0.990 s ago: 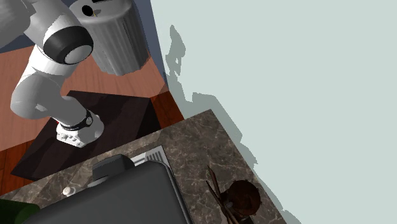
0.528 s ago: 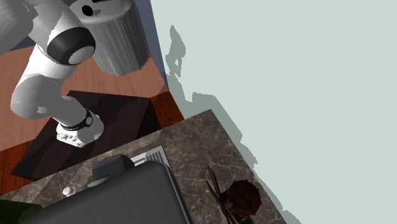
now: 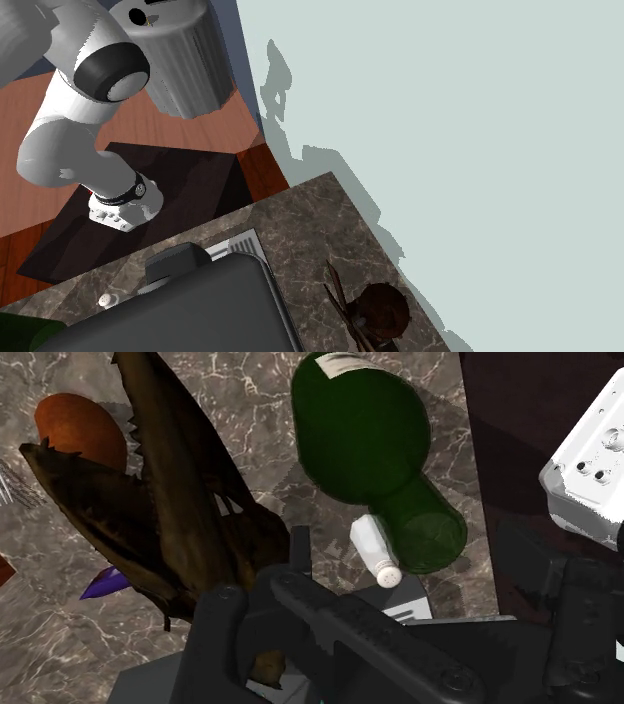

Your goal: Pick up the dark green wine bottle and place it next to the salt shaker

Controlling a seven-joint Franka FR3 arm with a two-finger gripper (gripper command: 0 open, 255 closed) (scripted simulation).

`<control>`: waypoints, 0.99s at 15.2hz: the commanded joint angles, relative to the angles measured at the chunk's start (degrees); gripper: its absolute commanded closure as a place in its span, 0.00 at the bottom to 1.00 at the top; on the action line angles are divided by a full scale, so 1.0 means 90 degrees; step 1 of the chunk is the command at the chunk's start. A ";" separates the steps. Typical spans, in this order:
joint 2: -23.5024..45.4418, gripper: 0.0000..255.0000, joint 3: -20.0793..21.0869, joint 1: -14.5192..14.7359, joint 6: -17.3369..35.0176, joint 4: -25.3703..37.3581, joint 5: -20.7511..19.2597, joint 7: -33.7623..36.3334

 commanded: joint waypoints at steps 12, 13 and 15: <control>-0.0115 0.00 -0.0372 -0.0105 -0.0659 0.0722 -0.0333 0.0101; -0.0115 0.00 -0.0372 -0.0105 -0.0659 0.0722 -0.0333 0.0101; -0.0115 0.00 -0.0372 -0.0105 -0.0659 0.0722 -0.0333 0.0101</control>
